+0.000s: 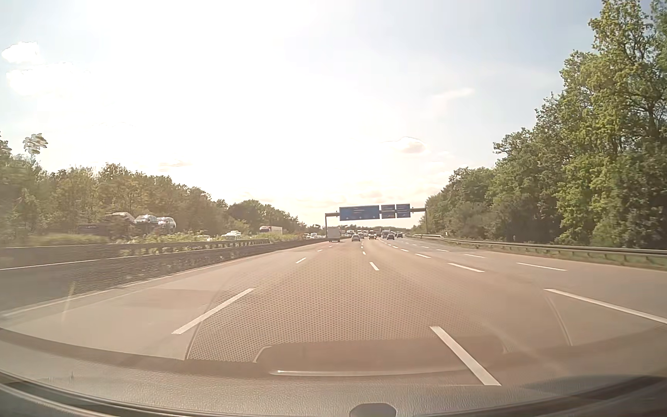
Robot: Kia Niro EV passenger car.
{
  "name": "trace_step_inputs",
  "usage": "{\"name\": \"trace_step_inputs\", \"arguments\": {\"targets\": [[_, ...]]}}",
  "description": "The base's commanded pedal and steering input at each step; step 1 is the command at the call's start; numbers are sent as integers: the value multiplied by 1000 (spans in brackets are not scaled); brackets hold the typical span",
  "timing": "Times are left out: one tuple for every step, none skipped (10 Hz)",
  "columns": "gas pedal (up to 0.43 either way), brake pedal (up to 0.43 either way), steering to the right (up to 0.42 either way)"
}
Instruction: Follow the waypoints while adhering to traffic rules and regulations
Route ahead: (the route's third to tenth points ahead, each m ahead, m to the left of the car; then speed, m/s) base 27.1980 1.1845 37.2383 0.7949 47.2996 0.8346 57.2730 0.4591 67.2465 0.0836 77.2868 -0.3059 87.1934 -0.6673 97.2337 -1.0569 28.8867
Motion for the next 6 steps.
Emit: {"name": "trace_step_inputs", "arguments": {"targets": [[157, 0, 3], [157, 0, 3], [157, 0, 3], [157, 0, 3], [157, 0, 4], [157, 0, 4]]}}
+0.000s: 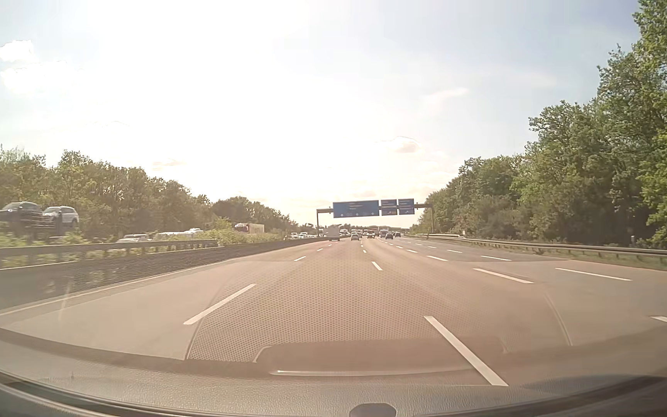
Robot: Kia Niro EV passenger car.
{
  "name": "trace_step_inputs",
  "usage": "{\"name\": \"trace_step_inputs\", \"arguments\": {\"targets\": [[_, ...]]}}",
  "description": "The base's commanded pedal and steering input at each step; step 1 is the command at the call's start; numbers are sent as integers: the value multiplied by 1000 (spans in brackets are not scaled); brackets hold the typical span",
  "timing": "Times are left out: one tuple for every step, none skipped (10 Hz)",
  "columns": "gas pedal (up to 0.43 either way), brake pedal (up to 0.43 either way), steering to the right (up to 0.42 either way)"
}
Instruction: Follow the waypoints while adhering to traffic rules and regulations
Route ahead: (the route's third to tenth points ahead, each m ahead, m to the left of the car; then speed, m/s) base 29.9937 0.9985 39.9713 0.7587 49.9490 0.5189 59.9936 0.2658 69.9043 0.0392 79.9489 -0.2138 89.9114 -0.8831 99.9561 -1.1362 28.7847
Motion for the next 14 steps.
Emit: {"name": "trace_step_inputs", "arguments": {"targets": [[157, 0, 4], [157, 0, 4], [157, 0, 4], [157, 0, 5], [157, 0, 6], [157, 0, 6], [157, 0, 6], [157, 0, 6], [157, 0, 6], [157, 0, 6], [157, 0, 6], [157, 0, 6], [157, 0, 5], [157, 0, 5]]}}
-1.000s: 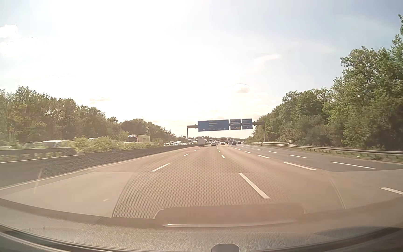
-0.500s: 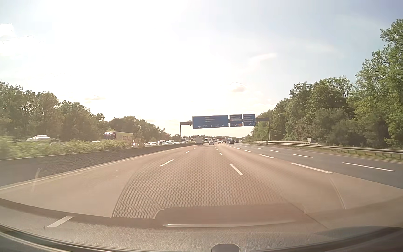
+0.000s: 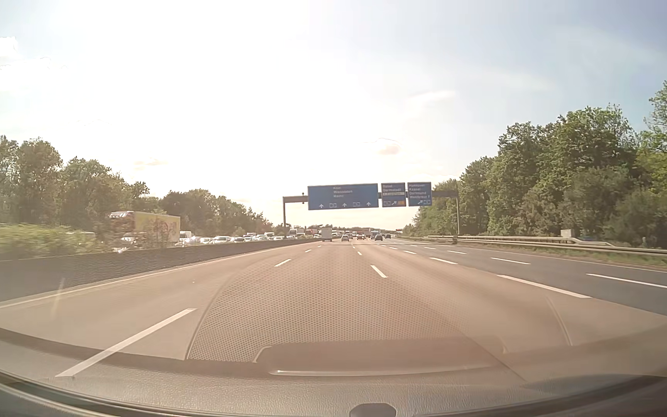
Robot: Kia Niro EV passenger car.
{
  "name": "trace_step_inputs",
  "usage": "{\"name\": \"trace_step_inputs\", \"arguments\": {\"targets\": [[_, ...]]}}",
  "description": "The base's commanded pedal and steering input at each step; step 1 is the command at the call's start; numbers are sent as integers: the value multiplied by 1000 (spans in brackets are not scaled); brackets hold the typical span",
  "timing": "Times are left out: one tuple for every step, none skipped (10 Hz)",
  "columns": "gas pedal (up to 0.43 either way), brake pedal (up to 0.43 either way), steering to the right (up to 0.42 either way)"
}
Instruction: Follow the waypoints while adhering to traffic rules and regulations
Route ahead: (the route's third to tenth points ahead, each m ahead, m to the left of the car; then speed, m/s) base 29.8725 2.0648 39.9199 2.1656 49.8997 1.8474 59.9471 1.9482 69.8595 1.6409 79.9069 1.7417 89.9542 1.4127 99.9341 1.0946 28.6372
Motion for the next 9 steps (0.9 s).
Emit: {"name": "trace_step_inputs", "arguments": {"targets": [[157, 0, 5], [157, 0, 5], [157, 0, 5], [157, 0, 5], [157, 0, 5], [157, 0, 5], [157, 0, 5], [157, 0, 3], [157, 0, 2]]}}
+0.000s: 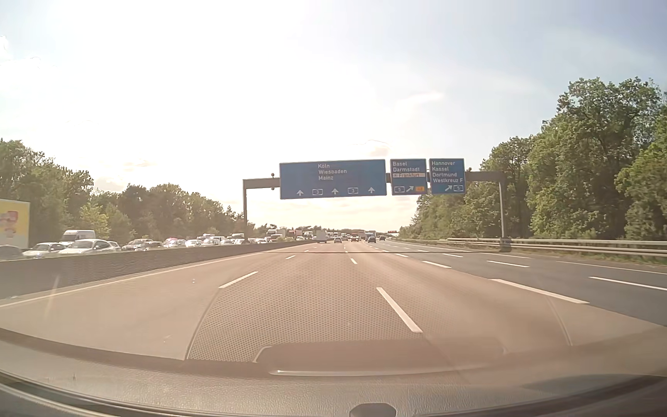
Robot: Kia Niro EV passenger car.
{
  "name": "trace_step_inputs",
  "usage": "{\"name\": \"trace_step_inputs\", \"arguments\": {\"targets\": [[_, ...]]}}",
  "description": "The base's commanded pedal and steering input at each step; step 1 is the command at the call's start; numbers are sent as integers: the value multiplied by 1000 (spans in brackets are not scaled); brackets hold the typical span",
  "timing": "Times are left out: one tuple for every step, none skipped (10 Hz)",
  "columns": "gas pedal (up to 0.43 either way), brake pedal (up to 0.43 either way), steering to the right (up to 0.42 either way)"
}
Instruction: Follow the waypoints while adhering to traffic rules and regulations
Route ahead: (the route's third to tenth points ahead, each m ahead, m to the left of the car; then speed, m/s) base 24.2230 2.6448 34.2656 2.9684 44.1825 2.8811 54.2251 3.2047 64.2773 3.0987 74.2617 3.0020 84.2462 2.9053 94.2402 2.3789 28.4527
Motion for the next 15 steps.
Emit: {"name": "trace_step_inputs", "arguments": {"targets": [[157, 0, 1], [157, 0, 1], [157, 0, 0], [157, 0, 0], [157, 0, 1], [157, 0, 3], [189, 0, 3], [260, 0, 4], [299, 0, 3], [299, 0, 2], [299, 0, 2], [299, 0, 2], [299, 0, 3], [299, 0, 3], [311, 0, 3]]}}
